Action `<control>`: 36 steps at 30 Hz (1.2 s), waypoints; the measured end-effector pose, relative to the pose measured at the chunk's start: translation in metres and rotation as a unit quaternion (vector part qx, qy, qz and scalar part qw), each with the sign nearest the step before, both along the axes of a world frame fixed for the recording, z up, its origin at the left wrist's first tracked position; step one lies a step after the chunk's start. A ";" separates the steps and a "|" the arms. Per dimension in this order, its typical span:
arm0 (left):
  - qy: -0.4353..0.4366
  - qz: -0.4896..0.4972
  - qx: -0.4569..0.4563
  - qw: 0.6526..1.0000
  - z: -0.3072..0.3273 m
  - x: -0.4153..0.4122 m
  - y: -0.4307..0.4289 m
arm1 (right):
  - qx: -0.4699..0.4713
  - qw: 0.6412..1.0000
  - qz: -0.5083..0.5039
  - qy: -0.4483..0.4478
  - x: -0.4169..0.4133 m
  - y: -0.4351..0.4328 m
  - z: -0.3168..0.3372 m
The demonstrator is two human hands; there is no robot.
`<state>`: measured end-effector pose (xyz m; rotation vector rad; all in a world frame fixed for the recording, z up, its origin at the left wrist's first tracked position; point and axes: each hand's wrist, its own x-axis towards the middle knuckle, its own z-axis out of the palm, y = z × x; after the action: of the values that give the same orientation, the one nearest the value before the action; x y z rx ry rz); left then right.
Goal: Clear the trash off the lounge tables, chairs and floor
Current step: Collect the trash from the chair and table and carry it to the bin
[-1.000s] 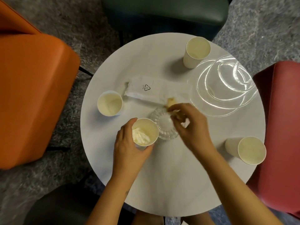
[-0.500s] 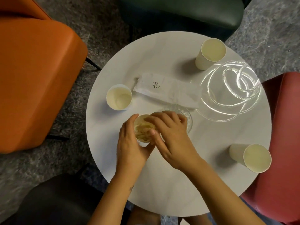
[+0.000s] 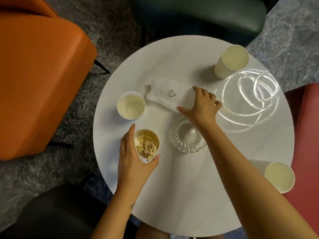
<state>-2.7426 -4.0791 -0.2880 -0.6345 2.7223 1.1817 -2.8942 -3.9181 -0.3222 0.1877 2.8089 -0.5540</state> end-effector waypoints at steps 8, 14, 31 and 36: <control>0.141 -0.058 -0.049 0.987 0.038 -0.010 0.000 | -0.049 0.996 -0.038 0.071 0.001 0.004 0.015; 0.134 -0.089 -0.018 0.987 0.066 -0.043 0.027 | -0.223 0.963 0.003 0.154 0.035 0.015 0.079; 0.174 -0.093 0.108 0.974 0.074 -0.039 0.038 | -0.463 0.877 0.108 -0.069 0.069 0.019 0.099; 0.211 -0.037 0.045 0.976 0.073 -0.029 0.006 | -0.503 0.859 0.075 -0.056 0.077 -0.008 0.096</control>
<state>-2.7718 -4.0729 -0.2154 -0.2913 2.9690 1.5657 -2.8177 -3.9262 -0.2263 -0.2055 2.0338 -1.7665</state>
